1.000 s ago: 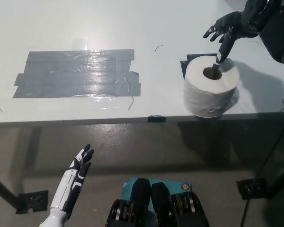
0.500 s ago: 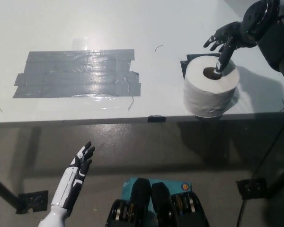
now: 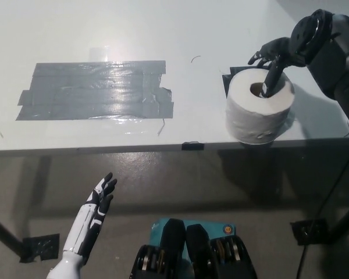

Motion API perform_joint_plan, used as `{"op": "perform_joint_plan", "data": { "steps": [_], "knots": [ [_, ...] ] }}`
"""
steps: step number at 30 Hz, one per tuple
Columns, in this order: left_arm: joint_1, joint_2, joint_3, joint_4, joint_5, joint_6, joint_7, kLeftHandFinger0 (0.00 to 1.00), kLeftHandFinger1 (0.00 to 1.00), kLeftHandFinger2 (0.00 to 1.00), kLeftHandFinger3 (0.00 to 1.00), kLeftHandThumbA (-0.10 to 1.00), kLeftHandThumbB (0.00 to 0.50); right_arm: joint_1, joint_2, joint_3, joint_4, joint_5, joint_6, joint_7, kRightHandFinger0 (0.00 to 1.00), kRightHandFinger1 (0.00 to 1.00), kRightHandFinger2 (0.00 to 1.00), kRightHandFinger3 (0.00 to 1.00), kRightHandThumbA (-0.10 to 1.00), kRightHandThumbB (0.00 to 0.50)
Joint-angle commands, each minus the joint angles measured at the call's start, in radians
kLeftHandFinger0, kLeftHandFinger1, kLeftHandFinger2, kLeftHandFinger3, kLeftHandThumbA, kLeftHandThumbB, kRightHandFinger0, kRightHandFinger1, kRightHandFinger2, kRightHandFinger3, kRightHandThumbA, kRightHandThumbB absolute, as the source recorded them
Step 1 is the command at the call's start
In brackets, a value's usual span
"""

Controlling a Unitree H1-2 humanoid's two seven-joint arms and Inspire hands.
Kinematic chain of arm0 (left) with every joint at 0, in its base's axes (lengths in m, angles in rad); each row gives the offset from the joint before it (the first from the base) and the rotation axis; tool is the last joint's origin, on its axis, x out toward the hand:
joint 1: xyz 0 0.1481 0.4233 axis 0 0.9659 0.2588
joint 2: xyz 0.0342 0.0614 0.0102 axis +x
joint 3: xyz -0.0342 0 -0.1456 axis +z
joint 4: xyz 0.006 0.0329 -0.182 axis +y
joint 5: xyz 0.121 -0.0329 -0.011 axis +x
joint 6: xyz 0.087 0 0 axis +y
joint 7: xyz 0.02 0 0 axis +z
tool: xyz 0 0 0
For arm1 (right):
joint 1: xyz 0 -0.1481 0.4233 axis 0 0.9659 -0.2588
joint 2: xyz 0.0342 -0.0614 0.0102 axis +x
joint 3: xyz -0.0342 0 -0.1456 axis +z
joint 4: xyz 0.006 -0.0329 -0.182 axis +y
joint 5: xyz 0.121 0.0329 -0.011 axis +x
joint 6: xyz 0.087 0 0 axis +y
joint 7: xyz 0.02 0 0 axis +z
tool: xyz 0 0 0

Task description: A toilet paper roll is kept on the black spot on the desk infront of the robot and the robot inserts its right thumb into the hole in the centre to grab the roll. Then it passes the roll to a person.

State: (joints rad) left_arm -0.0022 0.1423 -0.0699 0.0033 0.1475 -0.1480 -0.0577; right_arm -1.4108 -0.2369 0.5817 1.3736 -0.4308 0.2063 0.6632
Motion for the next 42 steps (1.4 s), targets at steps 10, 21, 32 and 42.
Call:
{"op": "perform_joint_plan", "data": {
  "steps": [10,21,32,42],
  "knots": [
    [-0.019,0.008,0.000,-0.025,0.009,-0.022,0.000,1.00,1.00,1.00,1.00,1.00,0.138,-0.014,0.009,-0.056,-0.010,-0.006,-0.015,-0.130,1.00,1.00,1.00,1.00,1.00,0.275],
    [-0.027,0.005,-0.001,-0.028,0.008,-0.011,-0.002,1.00,1.00,1.00,1.00,1.00,0.149,0.043,0.040,-0.077,-0.015,-0.007,-0.036,-0.277,1.00,1.00,1.00,1.00,0.66,0.274],
    [-0.040,0.008,0.005,-0.030,0.007,-0.008,0.000,1.00,1.00,1.00,1.00,1.00,0.151,0.115,0.033,-0.055,-0.001,-0.036,-0.058,-0.302,0.11,0.49,0.68,0.51,-0.10,0.172],
    [-0.065,0.003,0.004,-0.013,0.001,-0.006,-0.001,1.00,1.00,1.00,1.00,1.00,0.148,0.185,-0.017,-0.481,-0.007,0.276,-0.049,-0.333,0.19,0.67,1.00,0.97,-0.10,0.246]
  ]
}}
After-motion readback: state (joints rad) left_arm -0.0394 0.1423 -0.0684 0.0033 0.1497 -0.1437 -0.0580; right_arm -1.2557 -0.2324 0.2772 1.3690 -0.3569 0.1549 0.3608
